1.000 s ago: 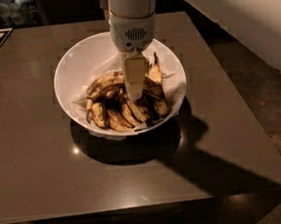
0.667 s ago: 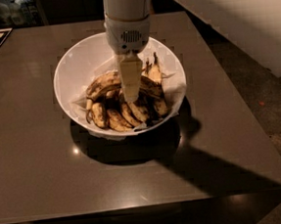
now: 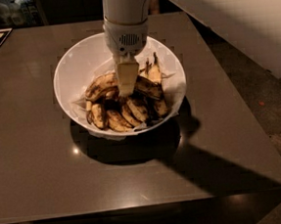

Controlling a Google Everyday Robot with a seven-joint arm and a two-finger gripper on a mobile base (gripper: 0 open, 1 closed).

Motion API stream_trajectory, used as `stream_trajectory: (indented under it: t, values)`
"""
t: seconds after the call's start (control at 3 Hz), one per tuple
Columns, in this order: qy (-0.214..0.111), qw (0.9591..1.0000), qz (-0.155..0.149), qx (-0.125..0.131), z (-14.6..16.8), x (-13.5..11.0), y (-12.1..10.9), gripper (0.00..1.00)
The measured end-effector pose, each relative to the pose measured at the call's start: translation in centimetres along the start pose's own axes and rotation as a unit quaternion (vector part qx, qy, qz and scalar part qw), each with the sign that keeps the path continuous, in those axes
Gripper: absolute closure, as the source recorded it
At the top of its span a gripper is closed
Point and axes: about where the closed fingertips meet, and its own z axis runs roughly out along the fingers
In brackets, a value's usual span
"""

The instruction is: Pick banana from white bowl

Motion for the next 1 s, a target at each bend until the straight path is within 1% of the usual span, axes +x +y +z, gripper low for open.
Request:
stream_trajectory:
  t: [0.33,0.67,1.0]
  values:
    - [-0.008,0.9999,0.000,0.012,0.0,-0.5,-0.6,0.97]
    - [-0.013,0.9997,-0.001,0.020,0.0,-0.7,-0.9,1.00]
    - [-0.014,0.9990,-0.010,0.040,-1.4,-0.7,0.7,1.00]
